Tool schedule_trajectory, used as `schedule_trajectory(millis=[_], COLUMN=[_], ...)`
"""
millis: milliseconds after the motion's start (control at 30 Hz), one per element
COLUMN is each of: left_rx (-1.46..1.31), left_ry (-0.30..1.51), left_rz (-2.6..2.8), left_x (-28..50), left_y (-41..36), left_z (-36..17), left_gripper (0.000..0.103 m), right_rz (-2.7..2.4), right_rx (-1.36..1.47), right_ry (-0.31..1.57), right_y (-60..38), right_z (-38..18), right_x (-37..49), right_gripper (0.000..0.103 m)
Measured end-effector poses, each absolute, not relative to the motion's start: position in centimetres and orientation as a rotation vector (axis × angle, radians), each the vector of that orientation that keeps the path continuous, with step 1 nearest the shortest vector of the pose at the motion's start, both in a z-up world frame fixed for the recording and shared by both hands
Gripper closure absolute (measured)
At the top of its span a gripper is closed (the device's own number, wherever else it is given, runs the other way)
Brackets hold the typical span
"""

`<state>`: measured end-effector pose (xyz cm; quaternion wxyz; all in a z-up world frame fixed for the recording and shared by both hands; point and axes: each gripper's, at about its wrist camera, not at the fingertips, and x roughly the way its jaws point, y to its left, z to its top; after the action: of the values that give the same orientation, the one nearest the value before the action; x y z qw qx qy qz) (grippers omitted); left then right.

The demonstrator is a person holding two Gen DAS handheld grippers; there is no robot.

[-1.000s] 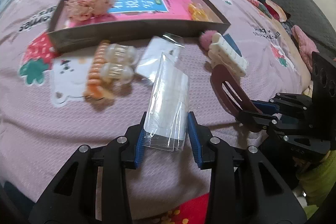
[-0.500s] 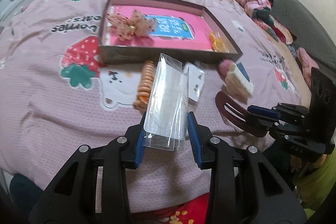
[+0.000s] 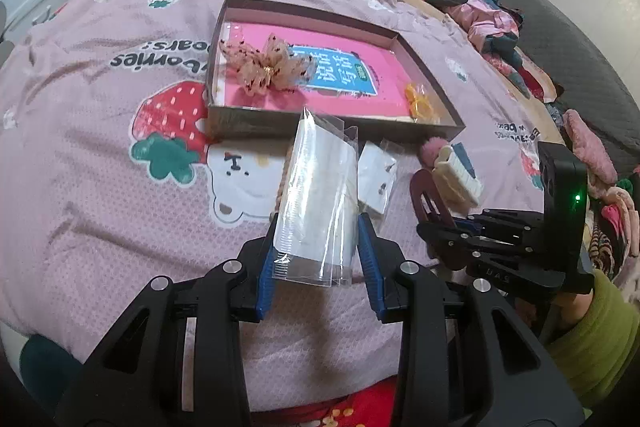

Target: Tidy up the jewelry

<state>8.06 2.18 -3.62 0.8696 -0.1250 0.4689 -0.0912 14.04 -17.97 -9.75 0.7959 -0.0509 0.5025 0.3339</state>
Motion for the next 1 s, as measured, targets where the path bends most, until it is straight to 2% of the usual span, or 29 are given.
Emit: schedule_trajectory(millis=[100, 200, 300, 400, 500, 567, 633, 700, 833, 1000], left_rx=[-0.255, -0.256, -0.251, -0.229, -0.242, -0.232, -0.215, -0.197, -0.135, -0.117], left_ry=[0.966, 0.946, 0.920, 0.903, 0.919, 0.947, 0.985, 1.033, 1.082, 1.126], left_rz=[-0.196, -0.197, -0.194, -0.189, -0.206, -0.218, -0.230, -0.242, -0.237, -0.243], left_x=[8.4, 9.3, 10.2, 11.0, 11.6, 11.5, 11.1, 10.3, 8.9, 8.6], left_y=[2.1, 2.4, 2.5, 2.4, 2.6, 2.4, 2.0, 1.6, 1.2, 0.8], left_z=[-3.0, -2.1, -1.2, -0.6, -0.7, -1.3, -2.4, -4.1, -6.2, -8.0], left_gripper=[0.076, 0.085, 0.085, 0.094, 0.094, 0.090, 0.076, 0.071, 0.050, 0.051], right_rz=[0.770, 0.803, 0.817, 0.824, 0.813, 0.803, 0.801, 0.797, 0.789, 0.767], right_rx=[-0.090, -0.067, -0.042, -0.032, -0.022, -0.024, -0.012, -0.005, 0.004, 0.015], right_ry=[1.050, 1.008, 0.968, 0.928, 0.903, 0.890, 0.887, 0.886, 0.881, 0.872], right_y=[-17.7, -17.7, -17.6, -17.4, -17.6, -17.6, -17.9, -18.1, -18.2, -18.4], right_z=[-8.2, -6.3, -4.4, -2.7, -1.8, -1.4, -1.3, -1.3, -1.3, -1.1], right_x=[13.9, 13.8, 14.0, 14.7, 15.5, 15.8, 16.1, 16.4, 16.8, 17.7], right_gripper=[0.091, 0.091, 0.091, 0.091, 0.091, 0.091, 0.091, 0.091, 0.091, 0.091])
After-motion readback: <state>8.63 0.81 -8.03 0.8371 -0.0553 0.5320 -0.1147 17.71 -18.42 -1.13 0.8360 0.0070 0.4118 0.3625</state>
